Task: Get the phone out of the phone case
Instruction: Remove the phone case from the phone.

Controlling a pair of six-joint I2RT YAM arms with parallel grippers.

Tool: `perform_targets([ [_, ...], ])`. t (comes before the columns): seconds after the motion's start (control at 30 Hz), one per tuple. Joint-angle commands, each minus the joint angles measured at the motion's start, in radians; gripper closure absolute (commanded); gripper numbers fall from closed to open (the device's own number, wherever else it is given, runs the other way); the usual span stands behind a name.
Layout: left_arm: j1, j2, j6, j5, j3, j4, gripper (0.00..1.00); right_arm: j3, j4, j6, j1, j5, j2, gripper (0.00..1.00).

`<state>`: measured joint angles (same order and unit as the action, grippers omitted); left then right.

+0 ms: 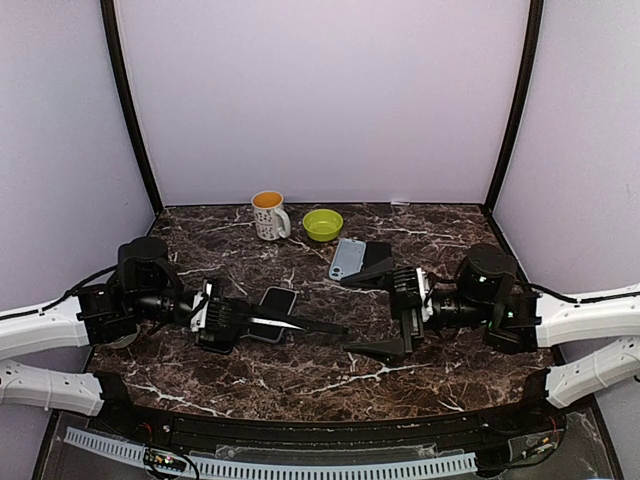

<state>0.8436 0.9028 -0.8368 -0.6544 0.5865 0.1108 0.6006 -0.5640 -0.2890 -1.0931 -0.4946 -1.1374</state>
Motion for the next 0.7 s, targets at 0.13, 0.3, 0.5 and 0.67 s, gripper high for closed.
perform_targets([
  [0.13, 0.016, 0.028, -0.056, 0.013, 0.027, -0.016, 1.0, -0.149, -0.388, 0.405, -0.01, 0.056, 0.073, 0.02],
  [0.3, 0.02, 0.036, -0.051, 0.016, 0.023, -0.007, 1.0, 0.083, -0.025, 0.534, -0.004, 0.171, 0.009, 0.01],
  [0.5, 0.022, 0.042, -0.048, 0.014, 0.022, -0.006, 1.0, 0.273, 0.247, 0.583, 0.014, 0.235, -0.1, 0.01],
  [0.67, 0.023, 0.053, -0.048, 0.021, 0.021, -0.008, 1.0, 0.405, 0.481, 0.495, 0.012, 0.213, -0.179, 0.01],
])
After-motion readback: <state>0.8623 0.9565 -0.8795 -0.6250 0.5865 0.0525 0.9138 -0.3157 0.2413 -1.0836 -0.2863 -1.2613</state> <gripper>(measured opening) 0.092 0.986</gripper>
